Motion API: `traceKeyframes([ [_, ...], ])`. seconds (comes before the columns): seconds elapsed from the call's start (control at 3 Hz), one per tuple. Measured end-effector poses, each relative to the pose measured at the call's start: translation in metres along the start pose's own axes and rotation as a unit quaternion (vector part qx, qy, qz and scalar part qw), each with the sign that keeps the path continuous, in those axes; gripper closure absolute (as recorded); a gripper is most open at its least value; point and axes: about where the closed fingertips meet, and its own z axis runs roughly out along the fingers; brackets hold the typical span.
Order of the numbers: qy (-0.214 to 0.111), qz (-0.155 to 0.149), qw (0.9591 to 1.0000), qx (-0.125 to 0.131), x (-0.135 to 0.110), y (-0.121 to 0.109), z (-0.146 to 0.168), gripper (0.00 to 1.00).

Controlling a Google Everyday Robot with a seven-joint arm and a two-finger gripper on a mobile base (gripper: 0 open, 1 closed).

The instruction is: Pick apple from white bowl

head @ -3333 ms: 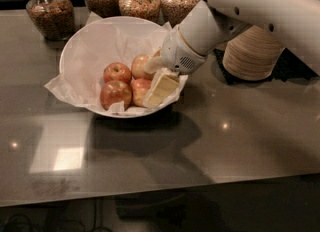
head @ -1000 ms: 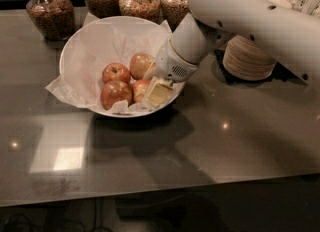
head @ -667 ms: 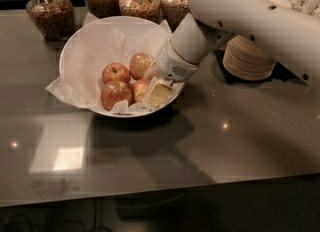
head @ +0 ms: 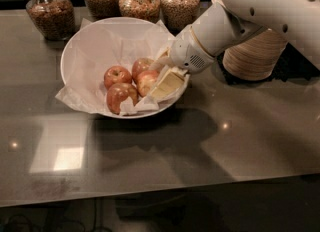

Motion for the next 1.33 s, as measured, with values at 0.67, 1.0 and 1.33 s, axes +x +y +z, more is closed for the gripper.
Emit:
traceKeyframes([
  [0.67, -0.105, -0.007, 0.9944, -0.005, -0.025, -0.007, -0.049, 1.0],
  [1.0, -0.131, -0.021, 0.9911, -0.01, -0.042, -0.01, -0.064, 1.0],
  [1.33, -0.156, -0.062, 0.9858, -0.005, -0.076, -0.011, -0.09, 1.0],
])
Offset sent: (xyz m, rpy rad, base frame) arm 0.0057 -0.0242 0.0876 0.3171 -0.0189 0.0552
